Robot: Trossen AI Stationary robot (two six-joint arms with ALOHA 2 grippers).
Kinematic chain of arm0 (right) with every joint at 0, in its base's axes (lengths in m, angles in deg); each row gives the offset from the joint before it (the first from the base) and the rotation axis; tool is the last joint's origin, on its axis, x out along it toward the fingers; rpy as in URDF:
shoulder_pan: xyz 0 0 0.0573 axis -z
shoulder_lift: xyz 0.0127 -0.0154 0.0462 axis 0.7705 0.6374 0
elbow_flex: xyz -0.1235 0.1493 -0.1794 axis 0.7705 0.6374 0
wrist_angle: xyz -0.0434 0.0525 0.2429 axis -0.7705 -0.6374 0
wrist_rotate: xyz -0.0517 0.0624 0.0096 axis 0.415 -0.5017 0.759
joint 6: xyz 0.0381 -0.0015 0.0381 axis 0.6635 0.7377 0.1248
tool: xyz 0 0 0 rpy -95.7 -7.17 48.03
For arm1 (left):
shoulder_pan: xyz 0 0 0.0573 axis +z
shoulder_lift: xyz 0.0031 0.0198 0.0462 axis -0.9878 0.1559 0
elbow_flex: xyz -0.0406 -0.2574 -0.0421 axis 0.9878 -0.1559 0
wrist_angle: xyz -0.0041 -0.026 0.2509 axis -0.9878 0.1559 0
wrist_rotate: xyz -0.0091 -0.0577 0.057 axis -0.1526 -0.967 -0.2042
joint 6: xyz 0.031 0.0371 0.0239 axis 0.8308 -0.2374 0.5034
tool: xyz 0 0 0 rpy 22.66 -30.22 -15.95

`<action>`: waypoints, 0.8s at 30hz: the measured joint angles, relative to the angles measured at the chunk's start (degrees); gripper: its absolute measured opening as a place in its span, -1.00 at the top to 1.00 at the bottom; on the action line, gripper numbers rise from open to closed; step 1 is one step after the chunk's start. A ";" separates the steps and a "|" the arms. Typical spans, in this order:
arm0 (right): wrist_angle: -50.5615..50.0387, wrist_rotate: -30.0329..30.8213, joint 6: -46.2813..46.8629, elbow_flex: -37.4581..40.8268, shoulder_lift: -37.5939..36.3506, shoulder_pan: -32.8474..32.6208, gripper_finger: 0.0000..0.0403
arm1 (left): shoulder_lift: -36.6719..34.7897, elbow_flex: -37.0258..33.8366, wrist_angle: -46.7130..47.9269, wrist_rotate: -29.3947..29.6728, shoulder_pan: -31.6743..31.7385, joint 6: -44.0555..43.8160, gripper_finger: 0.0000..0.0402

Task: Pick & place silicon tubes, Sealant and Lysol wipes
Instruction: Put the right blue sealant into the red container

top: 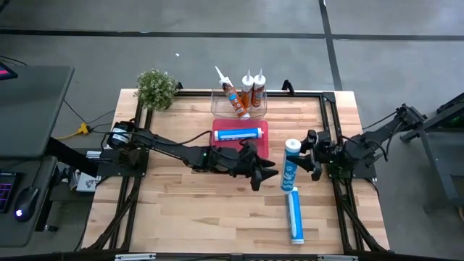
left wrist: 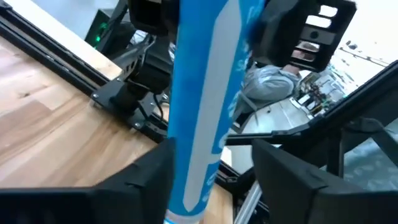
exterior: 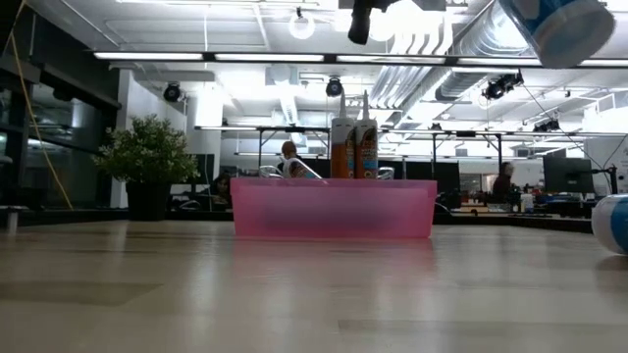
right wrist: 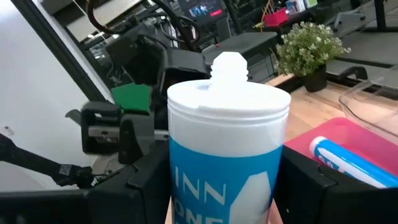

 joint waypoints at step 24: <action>12.46 -19.55 -1.11 -3.43 11.46 14.70 -0.06 | 1.29 -0.03 -0.74 2.61 0.00 1.29 -0.44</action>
